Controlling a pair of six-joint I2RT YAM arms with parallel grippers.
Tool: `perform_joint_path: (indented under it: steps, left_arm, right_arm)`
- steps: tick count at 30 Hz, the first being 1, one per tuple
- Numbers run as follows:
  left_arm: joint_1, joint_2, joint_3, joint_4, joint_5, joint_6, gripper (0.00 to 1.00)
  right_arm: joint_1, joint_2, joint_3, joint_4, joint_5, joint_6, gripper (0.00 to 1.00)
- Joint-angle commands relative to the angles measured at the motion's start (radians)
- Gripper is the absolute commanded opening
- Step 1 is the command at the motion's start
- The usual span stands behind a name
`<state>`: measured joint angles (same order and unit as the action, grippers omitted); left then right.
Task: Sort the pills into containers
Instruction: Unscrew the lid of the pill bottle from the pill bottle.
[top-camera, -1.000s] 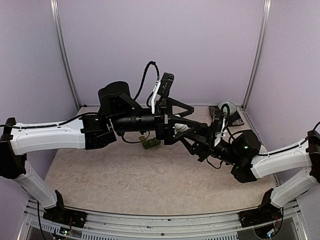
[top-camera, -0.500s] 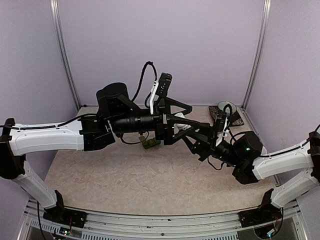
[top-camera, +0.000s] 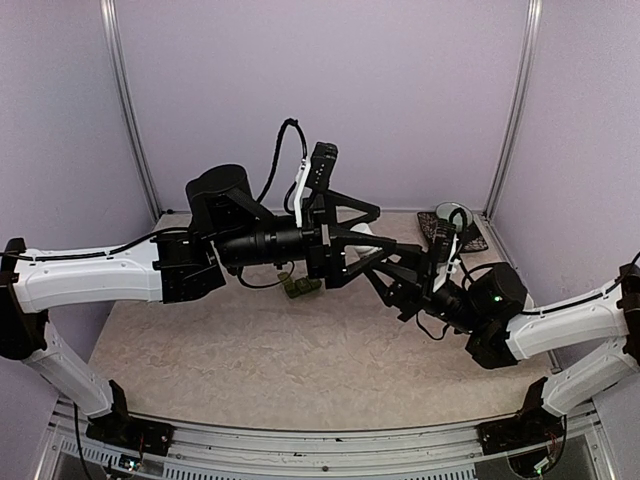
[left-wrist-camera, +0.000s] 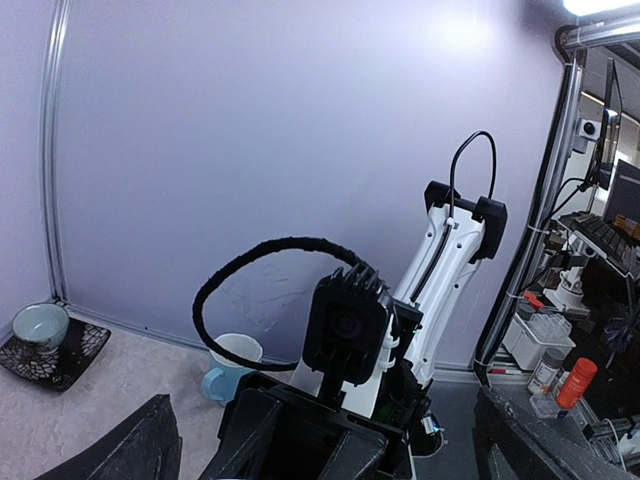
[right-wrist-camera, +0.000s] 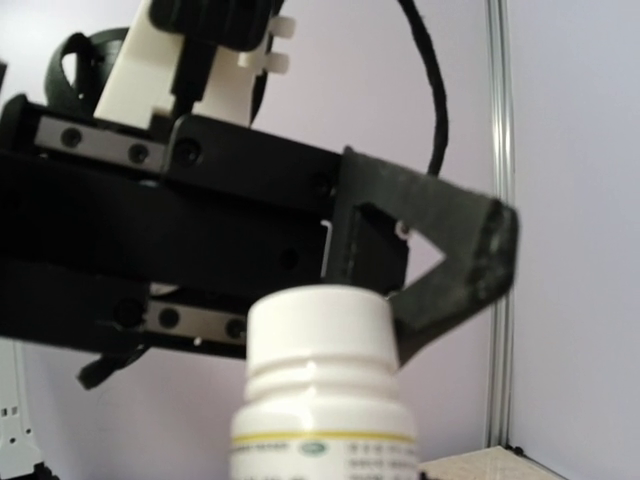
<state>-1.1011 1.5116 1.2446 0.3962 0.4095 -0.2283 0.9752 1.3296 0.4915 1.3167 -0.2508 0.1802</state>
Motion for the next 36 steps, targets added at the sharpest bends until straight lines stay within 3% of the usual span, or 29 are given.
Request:
perform_joint_path:
  steps: [1,21,36]
  left_arm:
    - [-0.015,-0.019,0.003,0.013,0.014,0.014,0.99]
    - [-0.016,-0.032,-0.014,-0.007,-0.038,0.022,0.98]
    - [-0.015,-0.022,-0.011,-0.010,-0.037,0.022,0.68]
  right_arm:
    - [0.003,-0.027,-0.013,0.000,0.059,0.001,0.12]
    - [0.002,-0.070,-0.022,-0.020,0.057,-0.029,0.12]
    - [0.002,-0.075,-0.025,-0.014,0.054,-0.029,0.11]
